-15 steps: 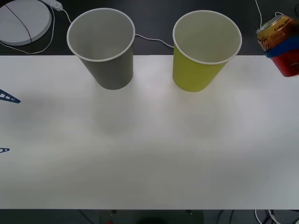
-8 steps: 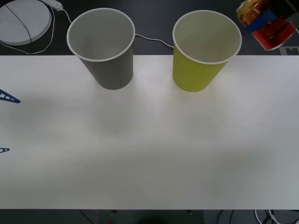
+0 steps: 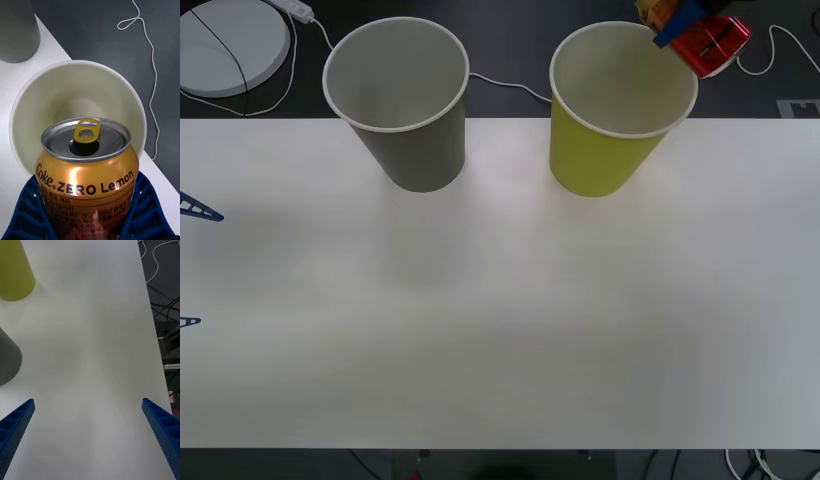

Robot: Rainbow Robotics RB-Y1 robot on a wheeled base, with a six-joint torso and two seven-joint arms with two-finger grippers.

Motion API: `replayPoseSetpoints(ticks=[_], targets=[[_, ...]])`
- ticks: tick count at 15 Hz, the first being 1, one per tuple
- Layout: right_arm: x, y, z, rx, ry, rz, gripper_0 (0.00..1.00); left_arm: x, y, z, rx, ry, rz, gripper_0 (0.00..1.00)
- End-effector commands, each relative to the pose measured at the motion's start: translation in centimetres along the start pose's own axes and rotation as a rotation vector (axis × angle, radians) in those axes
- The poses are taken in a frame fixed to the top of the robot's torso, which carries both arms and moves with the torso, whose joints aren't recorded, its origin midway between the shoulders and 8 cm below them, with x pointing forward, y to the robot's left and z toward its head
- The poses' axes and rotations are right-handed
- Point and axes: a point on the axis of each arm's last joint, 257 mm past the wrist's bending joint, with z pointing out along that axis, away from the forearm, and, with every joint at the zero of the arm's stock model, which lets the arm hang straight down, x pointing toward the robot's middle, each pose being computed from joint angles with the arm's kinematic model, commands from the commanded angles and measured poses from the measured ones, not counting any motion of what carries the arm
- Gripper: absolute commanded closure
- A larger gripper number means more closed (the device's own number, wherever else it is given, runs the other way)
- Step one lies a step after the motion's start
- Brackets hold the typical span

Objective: Put the can into the green bin and the plastic bottle into the gray bin

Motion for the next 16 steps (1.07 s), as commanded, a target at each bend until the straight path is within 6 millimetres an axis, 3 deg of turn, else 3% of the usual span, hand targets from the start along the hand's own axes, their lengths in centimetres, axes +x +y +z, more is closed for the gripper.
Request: replayPoseSetpoints(ticks=[1,4,5,6,7,8,13,16], targets=[[-1.6,0.8,1.9,-0.004,0.028,-0.021,1.00,0.0,0.0,0.0,0.000,0.000,0.000,0.00],[-2.6,1.0,2.4,0.004,0.031,-0.050,0.99,0.0,0.0,0.0,0.000,0.000,0.000,0.00],[-2.7,1.1,2.4,0.000,0.030,-0.052,0.87,0.0,0.0,0.0,0.000,0.000,0.000,0.00],[-2.7,1.3,2.5,-0.004,0.030,-0.063,0.64,0.0,0.0,0.0,0.000,0.000,0.000,0.00],[-2.7,1.2,2.5,-0.003,0.029,-0.084,0.18,0.0,0.0,0.0,0.000,0.000,0.000,0.00],[-2.7,1.2,2.4,-0.005,0.028,-0.087,0.00,0.0,0.0,0.0,0.000,0.000,0.000,0.00],[-2.2,0.9,1.7,-0.018,0.020,-0.088,0.00,0.0,0.0,0.0,0.000,0.000,0.000,0.00],[-0.9,0.5,0.0,-0.065,-0.012,-0.071,0.00,0.0,0.0,0.0,0.000,0.000,0.000,0.00]])
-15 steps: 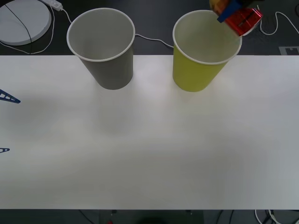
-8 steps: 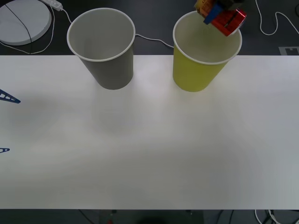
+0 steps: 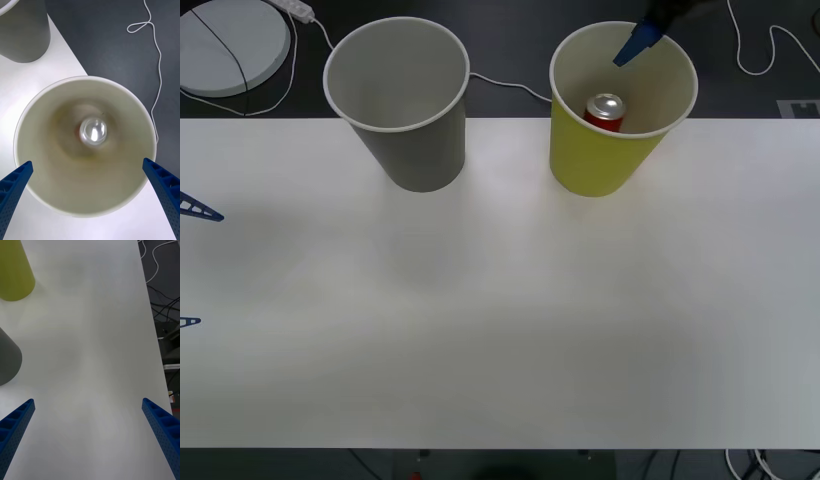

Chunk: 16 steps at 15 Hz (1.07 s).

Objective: Put the can into the green bin and the plastic bottle into the gray bin

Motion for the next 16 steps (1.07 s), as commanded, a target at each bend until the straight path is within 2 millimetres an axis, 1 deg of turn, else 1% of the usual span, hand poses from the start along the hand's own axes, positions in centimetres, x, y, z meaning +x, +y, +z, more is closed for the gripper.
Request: replayPoseSetpoints(ticks=[1,3,4,6,8,12,13,14,16], targets=[[1.3,0.0,-2.0,-0.046,-0.049,0.003,0.00,0.0,0.0,0.0,0.000,0.000,0.000,0.00],[2.7,0.0,-2.8,-0.065,-0.086,-0.017,0.00,0.0,0.0,0.0,0.000,0.000,0.000,0.00],[3.9,0.0,-3.2,-0.078,-0.109,-0.051,0.00,0.0,0.0,0.0,0.000,0.000,0.000,0.00],[5.5,0.0,-4.3,-0.092,-0.148,-0.116,0.00,0.0,0.0,0.0,0.000,0.000,0.000,0.00],[6.8,0.7,-5.0,-0.117,-0.187,-0.167,0.00,0.0,0.0,0.0,0.000,0.000,0.000,0.00],[10.4,2.0,-5.8,-0.137,-0.231,-0.243,0.00,0.0,0.0,0.0,0.000,0.000,0.000,0.00],[11.7,2.6,-5.8,-0.139,-0.241,-0.259,0.00,0.0,0.0,0.0,0.000,0.000,0.000,0.00],[12.5,3.0,-6.1,-0.136,-0.250,-0.265,0.00,0.0,0.0,0.0,0.000,0.000,0.000,0.00],[14.1,4.5,-6.5,-0.127,-0.269,-0.285,0.00,0.0,0.0,0.0,0.000,0.000,0.000,0.00]])
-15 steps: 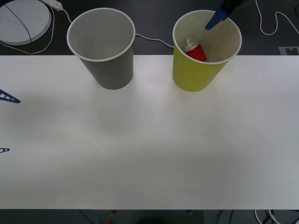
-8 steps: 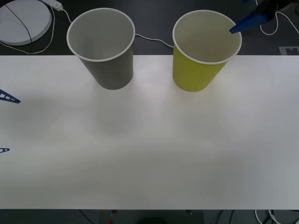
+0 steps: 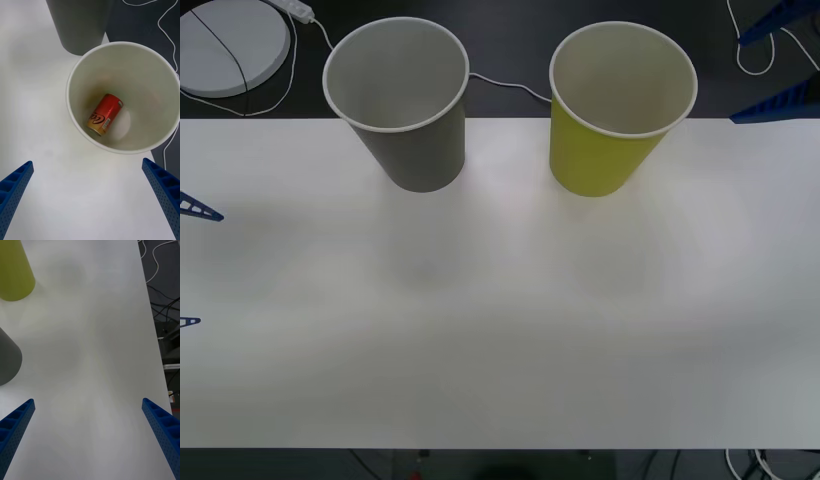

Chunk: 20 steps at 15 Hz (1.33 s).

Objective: Put the can into the green bin and the plastic bottle into the gray bin

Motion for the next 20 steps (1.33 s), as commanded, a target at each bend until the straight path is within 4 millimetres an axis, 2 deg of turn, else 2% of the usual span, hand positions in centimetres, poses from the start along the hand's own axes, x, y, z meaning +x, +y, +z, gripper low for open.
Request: replayPoseSetpoints(ticks=[1,6,15,20], targets=[[1.8,2.9,-0.7,0.011,-0.018,-0.032,0.00,0.0,0.0,0.0,0.000,0.000,0.000,0.00],[5.8,8.5,-0.9,-0.010,-0.012,-0.090,0.00,0.0,0.0,0.0,0.000,0.000,0.000,0.00],[11.8,13.3,-1.6,-0.051,-0.032,-0.197,0.00,0.0,0.0,0.0,0.000,0.000,0.000,0.00],[14.2,15.2,-2.0,-0.041,-0.053,-0.218,0.00,0.0,0.0,0.0,0.000,0.000,0.000,0.00]])
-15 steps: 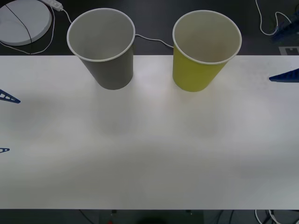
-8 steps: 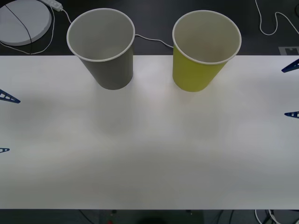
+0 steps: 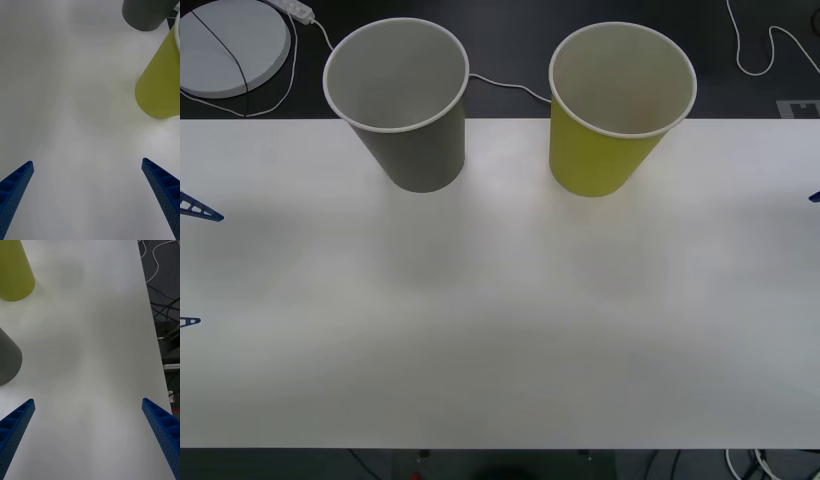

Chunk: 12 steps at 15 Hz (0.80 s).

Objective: Put the can into the green bin and the plastic bottle into the gray bin

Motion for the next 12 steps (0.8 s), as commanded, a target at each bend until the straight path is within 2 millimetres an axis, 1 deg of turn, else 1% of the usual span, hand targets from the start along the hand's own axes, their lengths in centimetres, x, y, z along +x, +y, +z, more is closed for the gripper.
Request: replayPoseSetpoints(ticks=[1,3,4,6,10,12], targets=[[1.2,1.2,-0.1,0.017,-0.023,-0.013,0.00,0.0,0.0,0.0,0.000,0.000,0.000,0.00],[2.2,1.1,-0.5,0.028,-0.041,-0.023,0.00,0.0,0.0,0.0,0.000,0.000,0.000,0.00],[2.7,0.7,-0.7,0.028,-0.035,-0.046,0.00,0.0,0.0,0.0,0.000,0.000,0.000,0.00],[3.6,0.4,-1.1,0.008,-0.025,-0.037,0.00,0.0,0.0,0.0,0.000,0.000,0.000,0.00],[5.4,-1.4,-1.6,-0.005,-0.038,-0.004,0.00,0.0,0.0,0.0,0.000,0.000,0.000,0.00],[5.8,-1.6,-1.8,0.001,-0.036,-0.006,0.00,0.0,0.0,0.0,0.000,0.000,0.000,0.00]])
